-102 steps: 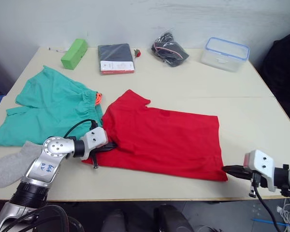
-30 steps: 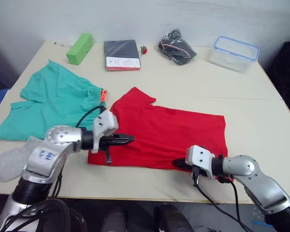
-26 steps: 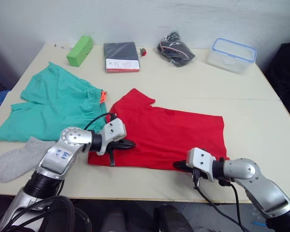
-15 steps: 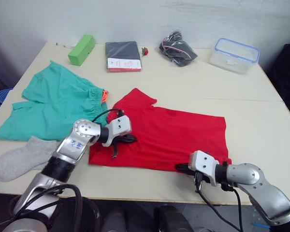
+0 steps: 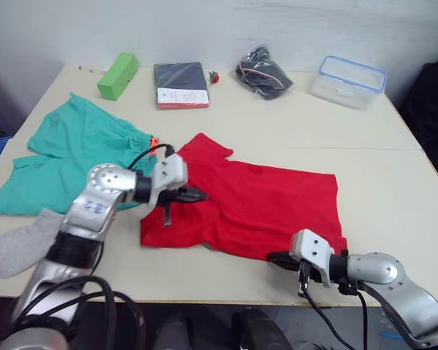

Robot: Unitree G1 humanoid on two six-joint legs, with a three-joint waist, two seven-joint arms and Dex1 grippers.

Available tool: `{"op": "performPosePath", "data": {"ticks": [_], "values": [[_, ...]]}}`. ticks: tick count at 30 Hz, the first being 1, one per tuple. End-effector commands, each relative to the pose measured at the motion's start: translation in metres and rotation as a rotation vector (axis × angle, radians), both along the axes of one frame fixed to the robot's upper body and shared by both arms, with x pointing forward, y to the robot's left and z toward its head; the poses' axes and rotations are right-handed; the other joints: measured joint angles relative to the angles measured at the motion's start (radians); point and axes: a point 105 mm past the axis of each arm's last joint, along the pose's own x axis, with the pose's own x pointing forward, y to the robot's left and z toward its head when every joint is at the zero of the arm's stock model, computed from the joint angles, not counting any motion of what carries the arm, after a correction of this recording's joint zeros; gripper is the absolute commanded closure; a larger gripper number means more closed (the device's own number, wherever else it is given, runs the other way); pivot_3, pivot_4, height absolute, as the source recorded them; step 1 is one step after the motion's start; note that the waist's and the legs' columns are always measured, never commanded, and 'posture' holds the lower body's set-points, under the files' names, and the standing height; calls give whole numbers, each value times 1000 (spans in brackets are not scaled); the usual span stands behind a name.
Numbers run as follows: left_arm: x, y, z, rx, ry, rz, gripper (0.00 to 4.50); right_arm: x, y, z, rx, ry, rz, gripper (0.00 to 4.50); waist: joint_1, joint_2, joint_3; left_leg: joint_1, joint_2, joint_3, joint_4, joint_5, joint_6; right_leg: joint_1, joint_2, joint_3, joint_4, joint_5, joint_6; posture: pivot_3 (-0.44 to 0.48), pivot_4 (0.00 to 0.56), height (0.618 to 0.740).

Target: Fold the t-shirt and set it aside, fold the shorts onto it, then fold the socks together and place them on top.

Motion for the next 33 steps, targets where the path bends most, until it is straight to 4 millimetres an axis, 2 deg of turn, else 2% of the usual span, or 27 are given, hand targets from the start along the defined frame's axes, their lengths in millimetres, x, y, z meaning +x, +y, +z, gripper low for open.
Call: {"op": "performPosePath", "data": {"ticks": [1,4,7,11,14,18,21,25,28,33], "values": [[-9,10,-16,120,-49,1,4493,3,-16,13,-23,-49,-37,4488,3,0,0,0,0,0,0,0,0,0,0,0,0,0,0,0,150,740],[-1,26,-35,224,-105,76,4493,6,-35,10,-65,-42,-87,4488,6,0,0,-1,0,0,0,0,1,0,0,0,-2,0,0,0,150,740],[-4,37,-49,275,-99,99,4493,11,-56,1,-121,-23,-148,4488,3,0,0,-1,0,0,0,-1,2,1,0,0,-3,0,0,0,150,740],[-11,52,-61,328,-103,116,4493,4,-88,-24,-259,36,-168,4488,-1,1,-2,3,0,1,-3,-1,2,3,0,1,-3,0,0,0,150,740],[-8,63,-57,335,-131,151,4493,3,-103,-21,-294,12,-168,4488,0,-2,-9,6,0,1,-7,0,2,5,0,1,-5,0,0,0,150,740],[-12,66,-44,279,-153,162,4493,5,-101,8,-224,-85,-136,4488,0,-1,-8,14,0,1,-9,-1,4,14,0,1,-8,0,0,0,150,740],[-27,51,-23,137,-130,133,4493,-9,-89,30,-182,-143,-5,4488,0,4,-4,16,0,2,-12,-2,5,16,0,1,-10,0,-1,0,150,740],[-37,48,-15,102,-117,136,4493,-29,-94,28,-269,-147,136,4488,1,6,-2,14,0,1,-12,-1,3,15,0,1,-10,0,-1,0,150,740],[-48,54,-14,134,-114,121,3916,-32,-110,21,-376,-159,198,3918,0,5,-1,14,0,2,-12,-2,2,16,0,1,-12,-1,-1,0,150,740],[-64,65,-28,262,-134,61,2421,-24,-124,15,-453,-208,218,2193,-8,5,7,17,0,5,-12,-2,2,17,0,2,-13,-1,-1,0,150,740]]}}
